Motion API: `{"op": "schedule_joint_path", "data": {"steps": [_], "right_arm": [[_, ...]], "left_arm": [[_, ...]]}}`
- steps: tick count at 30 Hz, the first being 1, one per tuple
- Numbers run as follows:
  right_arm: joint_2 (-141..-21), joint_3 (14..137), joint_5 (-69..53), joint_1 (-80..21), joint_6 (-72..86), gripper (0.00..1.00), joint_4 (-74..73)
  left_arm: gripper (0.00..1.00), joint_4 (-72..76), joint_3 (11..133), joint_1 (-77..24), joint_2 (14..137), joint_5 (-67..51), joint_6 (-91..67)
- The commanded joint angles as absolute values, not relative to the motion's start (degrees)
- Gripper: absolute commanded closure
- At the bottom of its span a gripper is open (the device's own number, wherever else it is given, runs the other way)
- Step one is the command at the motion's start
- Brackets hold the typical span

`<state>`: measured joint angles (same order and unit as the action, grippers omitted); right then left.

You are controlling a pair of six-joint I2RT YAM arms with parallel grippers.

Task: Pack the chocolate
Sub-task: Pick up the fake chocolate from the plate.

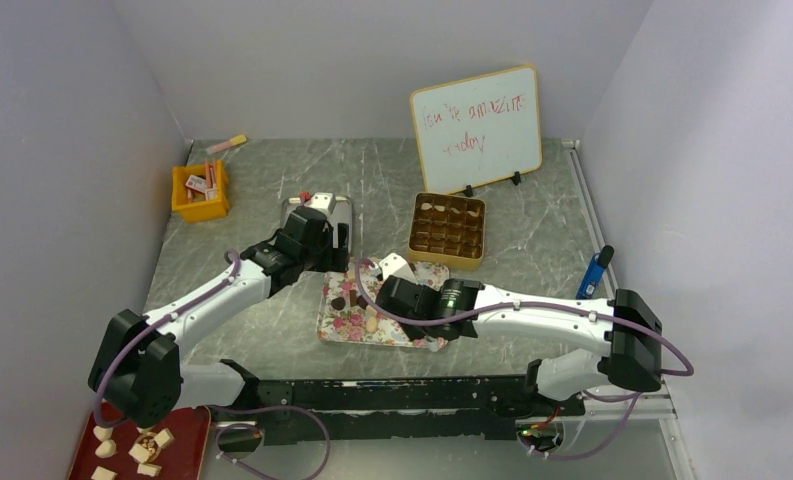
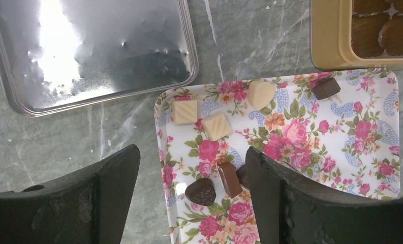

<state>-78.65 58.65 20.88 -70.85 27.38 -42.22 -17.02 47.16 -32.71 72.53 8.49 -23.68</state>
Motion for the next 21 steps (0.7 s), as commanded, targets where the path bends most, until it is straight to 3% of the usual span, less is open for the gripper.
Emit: {"op": "schedule_joint_path", "data": {"steps": [1, 8, 21], "right_arm": [[-75.3, 61.3, 21.7, -71.8, 29.2, 0.76, -45.5], [-73.2, 60.8, 20.3, -72.7, 30.6, 0.68, -48.0], [-73.4, 59.6, 17.5, -73.8, 31.2, 0.65, -47.6]], "left_arm": [[0.19, -16.4, 49.6, -32.9, 72.7, 9.3, -24.0], [0.2, -16.2, 50.6, -33.0, 74.0, 9.3, -23.7], [0.2, -15.9, 51.4, -32.9, 75.0, 9.3, -23.7]]}}
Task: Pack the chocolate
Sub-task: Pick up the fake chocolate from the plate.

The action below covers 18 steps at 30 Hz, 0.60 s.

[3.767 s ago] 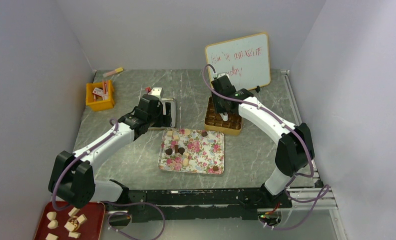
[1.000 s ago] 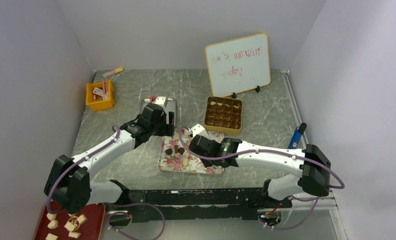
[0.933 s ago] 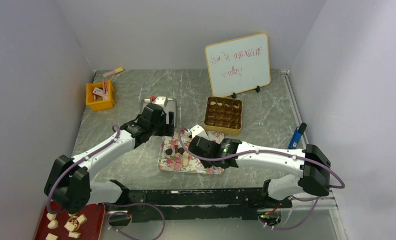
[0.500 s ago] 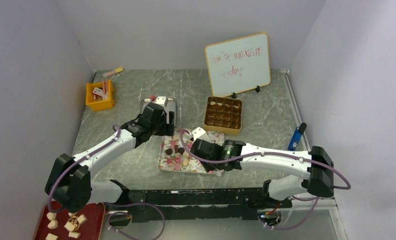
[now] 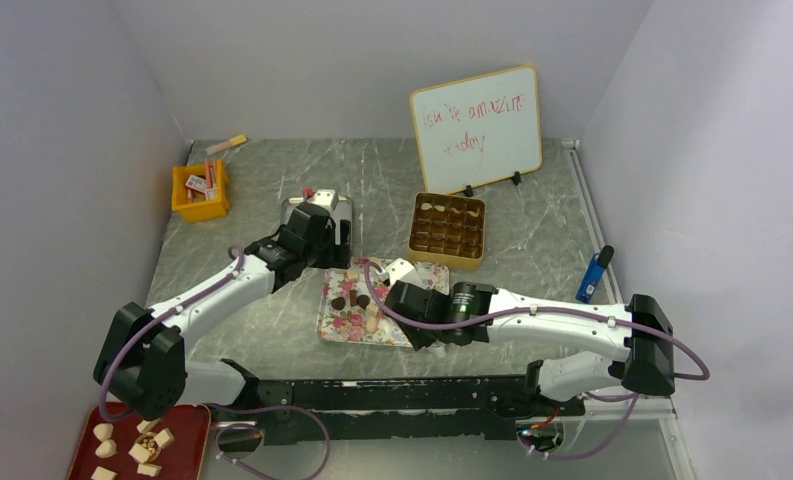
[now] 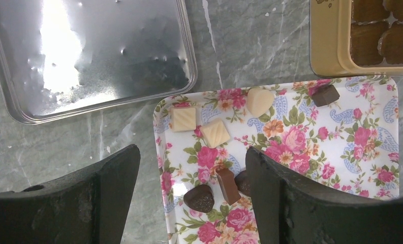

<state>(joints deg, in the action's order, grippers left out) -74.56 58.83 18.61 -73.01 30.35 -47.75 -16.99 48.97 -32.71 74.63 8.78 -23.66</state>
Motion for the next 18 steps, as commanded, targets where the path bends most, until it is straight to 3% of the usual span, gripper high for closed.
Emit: {"op": "schedule_joint_path", "data": {"steps": [1, 18], "right_arm": [[-73.6, 59.7, 17.4, -73.9, 31.1, 0.65, -47.6], [-73.1, 60.3, 15.9, -76.6, 31.6, 0.63, -50.6]], "left_arm": [[0.2, -15.9, 51.5, -32.9, 75.0, 9.3, -23.7], [0.2, -15.5, 51.6, -32.9, 75.6, 9.4, -24.0]]}}
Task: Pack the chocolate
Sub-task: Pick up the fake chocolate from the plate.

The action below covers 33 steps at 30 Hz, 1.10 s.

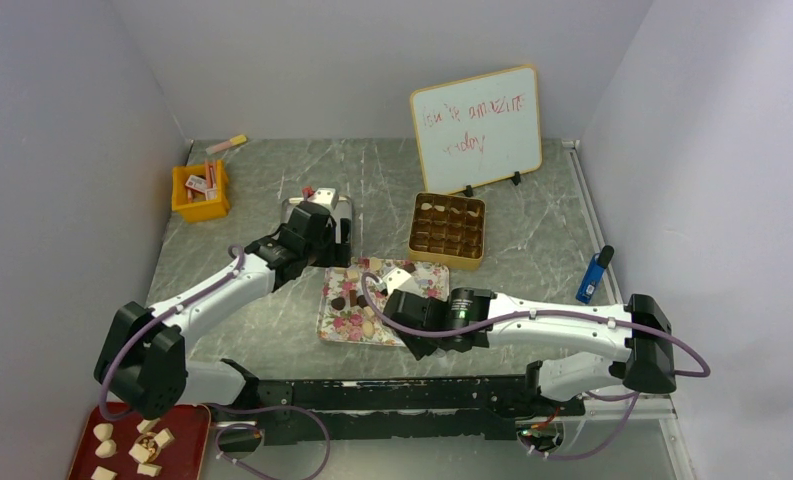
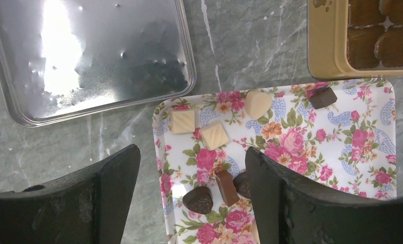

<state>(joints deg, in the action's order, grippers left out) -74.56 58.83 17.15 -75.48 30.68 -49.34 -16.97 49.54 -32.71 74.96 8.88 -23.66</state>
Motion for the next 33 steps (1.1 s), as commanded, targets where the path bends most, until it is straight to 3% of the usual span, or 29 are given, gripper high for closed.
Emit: {"op": "schedule_joint_path", "data": {"steps": [1, 33], "right_arm": [[-73.0, 60.4, 15.8, -77.0, 31.8, 0.63, -50.7], [-82.7, 62.8, 21.8, -79.6, 32.5, 0.63, -45.8]], "left_arm": [[0.2, -15.5, 51.6, -32.9, 75.7, 9.4, -24.0], [0.2, -15.9, 52.5, -33.0, 76.7, 10.0, -22.2]]}}
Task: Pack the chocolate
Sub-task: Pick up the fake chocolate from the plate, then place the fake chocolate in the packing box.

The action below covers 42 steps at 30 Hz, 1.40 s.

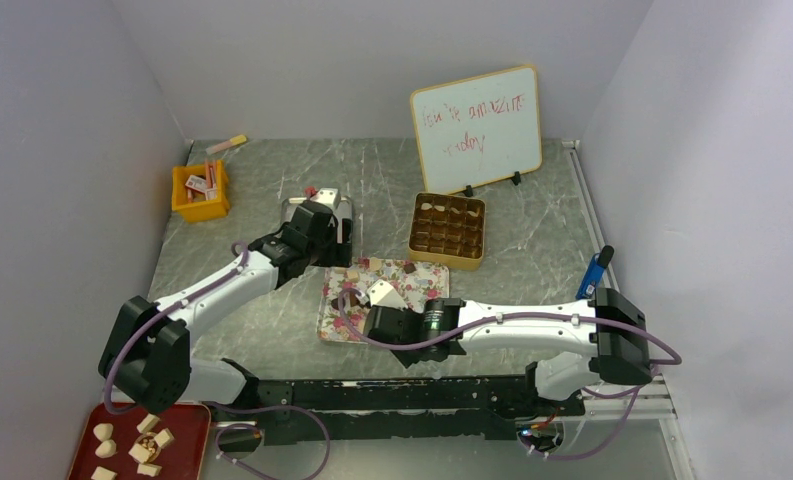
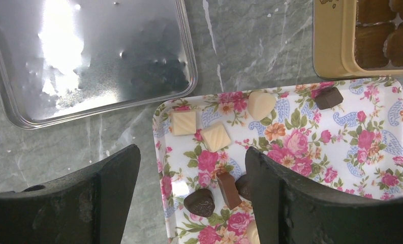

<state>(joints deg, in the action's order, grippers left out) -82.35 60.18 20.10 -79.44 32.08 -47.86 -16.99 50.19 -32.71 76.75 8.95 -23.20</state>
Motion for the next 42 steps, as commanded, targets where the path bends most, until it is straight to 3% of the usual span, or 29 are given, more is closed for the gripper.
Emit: {"op": "schedule_joint_path", "data": {"steps": [1, 9, 16, 36, 42], "right_arm": [[-83.0, 62.9, 21.9, -79.6, 32.4, 0.64, -45.6], [-84.0, 62.8, 22.8, -79.3, 32.7, 0.73, -44.2], [-83.4, 63.3, 24.0, -79.1, 33.9, 1.0, -44.9], [-78.8, 73.1, 35.8, -78.6, 42.5, 1.0, -59.3], [-75.7, 72.3, 40.9, -71.1, 43.8, 1.0, -61.8]], "left_arm": [[0.2, -15.9, 52.4, -33.0, 76.7, 9.9, -22.1], [0.2, -16.0, 52.0, -32.9, 76.4, 10.0, -21.9], [0.19, -16.3, 51.9, -32.9, 76.0, 10.2, -21.5], [0.2, -15.8, 52.2, -32.9, 76.0, 9.9, -21.4], [0.2, -15.7, 52.1, -32.9, 75.9, 9.4, -21.5]]}}
